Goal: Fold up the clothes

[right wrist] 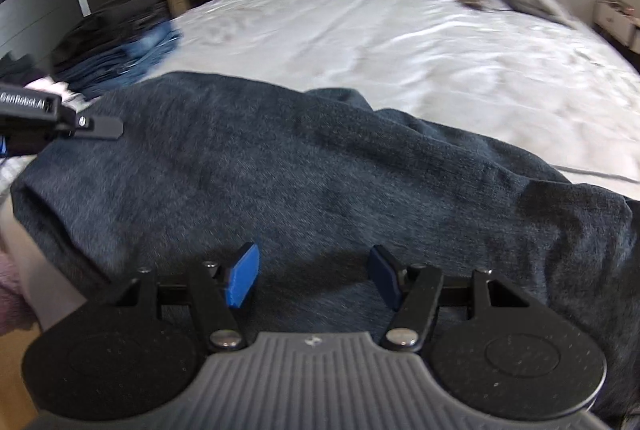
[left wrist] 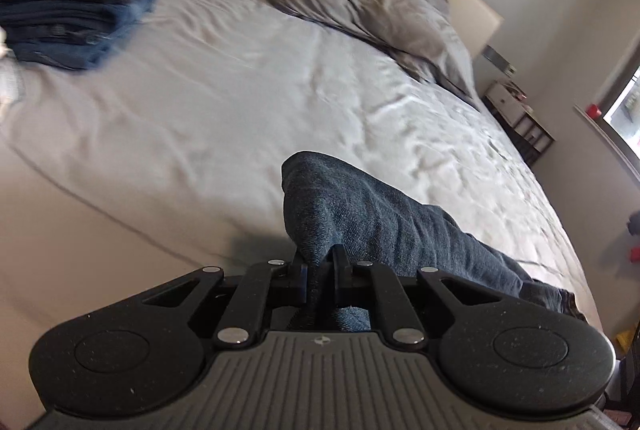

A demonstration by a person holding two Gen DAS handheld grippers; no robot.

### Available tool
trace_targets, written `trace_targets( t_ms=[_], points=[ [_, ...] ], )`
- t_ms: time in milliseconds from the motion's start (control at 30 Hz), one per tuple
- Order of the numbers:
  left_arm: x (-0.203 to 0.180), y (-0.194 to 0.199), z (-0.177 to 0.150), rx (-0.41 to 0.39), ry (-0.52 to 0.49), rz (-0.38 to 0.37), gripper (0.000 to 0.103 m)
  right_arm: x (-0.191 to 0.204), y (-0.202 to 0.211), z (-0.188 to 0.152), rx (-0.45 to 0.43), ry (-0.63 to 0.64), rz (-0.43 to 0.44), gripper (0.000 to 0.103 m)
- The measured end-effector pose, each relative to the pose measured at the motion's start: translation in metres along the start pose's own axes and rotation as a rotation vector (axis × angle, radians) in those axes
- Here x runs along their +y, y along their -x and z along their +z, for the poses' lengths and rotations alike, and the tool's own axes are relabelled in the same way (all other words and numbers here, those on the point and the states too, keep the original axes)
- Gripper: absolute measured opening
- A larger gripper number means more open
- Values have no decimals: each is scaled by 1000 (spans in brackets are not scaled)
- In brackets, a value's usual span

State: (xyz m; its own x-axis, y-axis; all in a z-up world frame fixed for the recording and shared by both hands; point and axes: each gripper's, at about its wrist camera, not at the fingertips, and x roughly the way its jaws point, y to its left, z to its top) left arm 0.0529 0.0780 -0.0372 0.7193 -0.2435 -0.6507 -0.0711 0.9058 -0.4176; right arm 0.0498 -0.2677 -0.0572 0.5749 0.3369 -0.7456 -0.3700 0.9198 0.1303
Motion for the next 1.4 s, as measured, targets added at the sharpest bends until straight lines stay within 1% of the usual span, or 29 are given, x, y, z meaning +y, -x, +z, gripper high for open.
trace_targets(
  t_ms=[133,200,233,267,300,433,500,567,700,733,800,867,933,1000,1067,1133,1200,1267,1300,1400],
  points=[
    [39,30,12,-38,30,79,9,35,-10,9,11,89,69,63],
    [55,45,15,-56,36,108,9,48,-9,11,3,129,95,57],
    [62,52,16,-62,38,118,9,53,-8,11,-2,146,103,50],
    [68,57,16,-65,45,123,9,57,-7,10,-4,161,106,47],
    [73,62,16,-65,55,120,9,60,-7,10,-8,175,107,46],
    [75,69,14,-74,62,71,9,64,-9,16,-35,214,92,46],
    [71,74,16,-86,51,38,9,63,-14,25,-52,217,84,43],
    [70,78,19,-93,56,0,9,64,-19,34,-64,223,64,42],
    [68,80,25,-97,78,-65,9,64,-35,46,-68,222,75,40],
    [67,79,26,-97,81,-82,9,65,-40,48,-61,226,77,38],
    [64,77,28,-98,82,-114,9,67,-53,52,-35,223,67,29],
    [61,76,30,-98,79,-135,9,67,-69,56,8,207,59,18],
    [58,74,31,-91,77,-162,9,65,-87,61,34,182,47,14],
    [53,68,30,-74,64,-182,9,63,-103,68,59,142,42,13],
    [45,65,28,-76,30,-178,9,62,-118,74,83,102,34,10],
    [40,62,29,-74,11,-183,9,63,-128,79,92,84,21,9],
    [38,60,29,-70,16,-190,9,65,-132,81,103,87,10,9],
    [38,61,30,-70,31,-201,9,66,-127,81,102,107,7,10],
    [38,62,31,-70,39,-209,9,66,-124,80,102,110,10,12],
    [31,64,31,-74,32,-221,9,61,-104,68,114,103,42,13]
  ],
)
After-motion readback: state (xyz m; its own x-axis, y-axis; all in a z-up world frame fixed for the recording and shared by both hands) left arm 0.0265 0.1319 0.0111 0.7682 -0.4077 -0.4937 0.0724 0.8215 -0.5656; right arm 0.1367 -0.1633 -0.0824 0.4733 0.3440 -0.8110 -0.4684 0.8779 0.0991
